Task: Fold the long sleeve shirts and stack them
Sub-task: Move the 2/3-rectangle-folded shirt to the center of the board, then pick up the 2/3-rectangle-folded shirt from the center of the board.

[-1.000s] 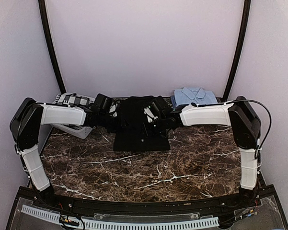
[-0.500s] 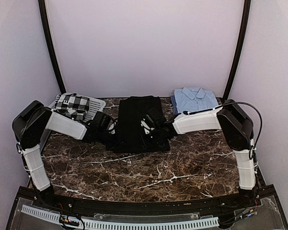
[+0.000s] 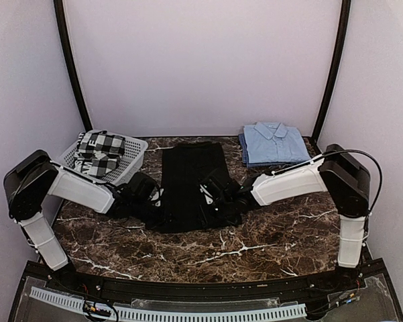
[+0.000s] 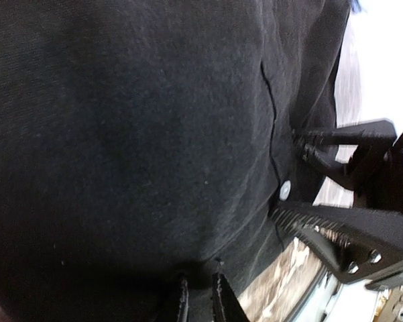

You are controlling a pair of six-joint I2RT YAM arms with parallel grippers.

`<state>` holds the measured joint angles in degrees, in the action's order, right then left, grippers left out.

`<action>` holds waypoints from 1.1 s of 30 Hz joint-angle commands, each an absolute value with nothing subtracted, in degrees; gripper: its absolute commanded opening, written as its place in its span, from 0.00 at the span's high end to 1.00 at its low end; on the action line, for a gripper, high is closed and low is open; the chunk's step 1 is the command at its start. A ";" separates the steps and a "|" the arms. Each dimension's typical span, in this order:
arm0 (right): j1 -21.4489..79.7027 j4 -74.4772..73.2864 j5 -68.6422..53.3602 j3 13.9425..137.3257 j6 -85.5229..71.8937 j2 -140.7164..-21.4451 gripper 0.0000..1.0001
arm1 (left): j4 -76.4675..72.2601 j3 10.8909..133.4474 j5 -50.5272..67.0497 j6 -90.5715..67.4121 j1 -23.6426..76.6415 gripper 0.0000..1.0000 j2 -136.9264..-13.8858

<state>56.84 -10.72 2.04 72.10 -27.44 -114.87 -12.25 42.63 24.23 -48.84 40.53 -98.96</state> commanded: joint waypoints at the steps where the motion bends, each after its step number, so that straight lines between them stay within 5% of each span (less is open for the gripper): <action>1: 60.76 -13.28 -2.68 63.62 -33.89 -111.29 0.45 | -5.50 36.80 22.14 -52.25 45.45 0.86 -94.03; 14: 61.94 -17.03 1.68 60.06 -37.70 -97.80 0.46 | 4.15 38.05 12.44 -52.94 49.51 0.85 -80.53; 33: 47.02 -8.55 -0.90 57.32 -36.75 -102.51 0.62 | 0.40 56.20 16.29 -38.68 38.17 0.85 -102.06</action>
